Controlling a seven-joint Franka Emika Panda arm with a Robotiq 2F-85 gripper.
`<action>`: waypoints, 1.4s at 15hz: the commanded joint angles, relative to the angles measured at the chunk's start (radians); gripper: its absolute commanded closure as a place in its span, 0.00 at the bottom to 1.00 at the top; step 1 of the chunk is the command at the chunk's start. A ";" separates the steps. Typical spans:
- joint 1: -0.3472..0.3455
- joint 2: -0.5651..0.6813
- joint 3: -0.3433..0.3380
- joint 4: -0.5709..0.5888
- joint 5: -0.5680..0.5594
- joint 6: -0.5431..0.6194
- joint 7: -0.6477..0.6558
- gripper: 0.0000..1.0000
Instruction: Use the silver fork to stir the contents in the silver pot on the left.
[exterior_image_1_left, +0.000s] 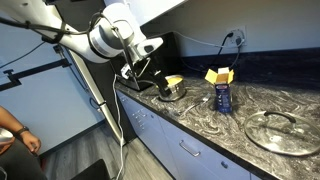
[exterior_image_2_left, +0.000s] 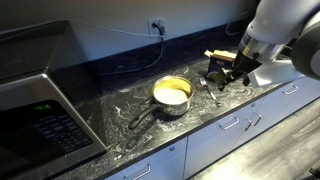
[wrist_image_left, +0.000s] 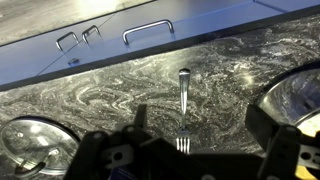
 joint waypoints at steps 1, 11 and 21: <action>0.063 0.163 -0.052 0.162 -0.081 -0.071 0.062 0.00; 0.118 0.411 -0.172 0.349 0.108 -0.061 -0.133 0.00; 0.115 0.409 -0.205 0.313 0.268 -0.017 -0.280 0.00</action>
